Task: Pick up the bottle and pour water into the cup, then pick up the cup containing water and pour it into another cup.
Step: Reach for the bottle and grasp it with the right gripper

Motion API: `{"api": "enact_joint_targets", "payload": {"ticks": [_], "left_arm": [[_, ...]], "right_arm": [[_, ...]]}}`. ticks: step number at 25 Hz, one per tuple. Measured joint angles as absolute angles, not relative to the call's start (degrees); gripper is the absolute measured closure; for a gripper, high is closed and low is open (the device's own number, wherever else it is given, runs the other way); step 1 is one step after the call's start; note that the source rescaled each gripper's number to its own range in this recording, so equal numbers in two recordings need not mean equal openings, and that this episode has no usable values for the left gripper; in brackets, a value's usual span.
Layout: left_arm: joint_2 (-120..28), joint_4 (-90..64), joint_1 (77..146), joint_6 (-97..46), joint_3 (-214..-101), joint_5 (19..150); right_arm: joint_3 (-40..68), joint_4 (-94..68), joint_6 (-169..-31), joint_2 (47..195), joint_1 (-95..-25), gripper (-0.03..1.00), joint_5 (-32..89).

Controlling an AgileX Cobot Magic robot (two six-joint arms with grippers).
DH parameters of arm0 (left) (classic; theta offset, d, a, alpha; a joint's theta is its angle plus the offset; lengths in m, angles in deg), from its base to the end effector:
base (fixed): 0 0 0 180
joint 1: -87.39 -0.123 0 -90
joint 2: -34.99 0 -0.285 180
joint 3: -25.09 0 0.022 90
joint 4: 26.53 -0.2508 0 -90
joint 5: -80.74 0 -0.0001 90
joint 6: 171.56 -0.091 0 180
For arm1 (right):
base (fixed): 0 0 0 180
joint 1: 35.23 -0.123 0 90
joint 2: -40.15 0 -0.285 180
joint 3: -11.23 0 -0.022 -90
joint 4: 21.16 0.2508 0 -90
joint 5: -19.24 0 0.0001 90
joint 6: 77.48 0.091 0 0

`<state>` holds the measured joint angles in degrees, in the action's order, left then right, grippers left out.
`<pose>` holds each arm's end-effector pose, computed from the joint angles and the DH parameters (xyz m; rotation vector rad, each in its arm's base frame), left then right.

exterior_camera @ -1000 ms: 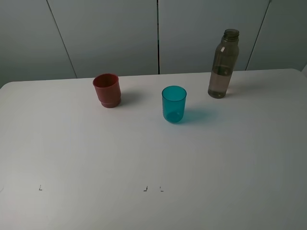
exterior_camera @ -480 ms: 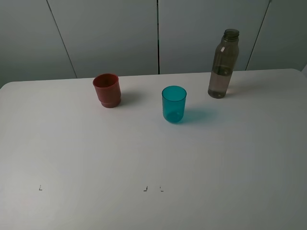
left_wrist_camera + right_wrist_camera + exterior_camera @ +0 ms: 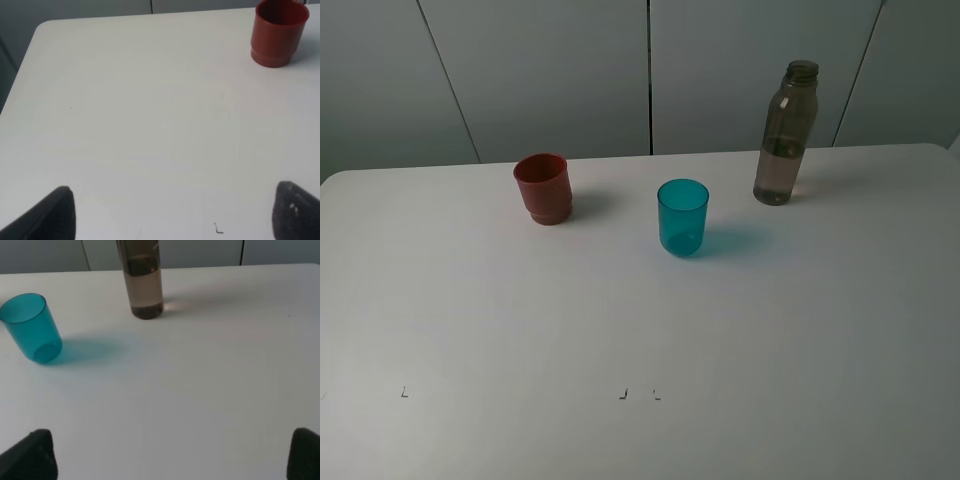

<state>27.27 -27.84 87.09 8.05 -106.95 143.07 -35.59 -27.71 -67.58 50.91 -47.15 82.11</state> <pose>-0.0074 0.0018 0.2781 0.0000 2.0596 0.0349 0.0000 -0.0094 0.2835 -0.0306 2.0977 0.0915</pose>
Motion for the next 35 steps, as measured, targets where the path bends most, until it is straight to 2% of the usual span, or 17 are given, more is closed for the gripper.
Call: {"api": "enact_joint_targets", "payload": {"ticks": [24, 29, 35], "left_arm": [[27.27, -27.84, 87.09, 8.05, -106.95, 143.07], [27.27, -27.84, 87.09, 8.05, -106.95, 143.07], [27.27, -27.84, 87.09, 8.05, -106.95, 143.07]], "right_arm": [[-33.0, -24.64, -71.06, 95.81, -47.15, -0.03, 44.74], [-35.89, -22.64, -71.17, 104.87, -47.15, -0.03, 29.78], [-37.14, -21.84, -71.17, 116.09, -47.15, -0.03, 18.0]]}}
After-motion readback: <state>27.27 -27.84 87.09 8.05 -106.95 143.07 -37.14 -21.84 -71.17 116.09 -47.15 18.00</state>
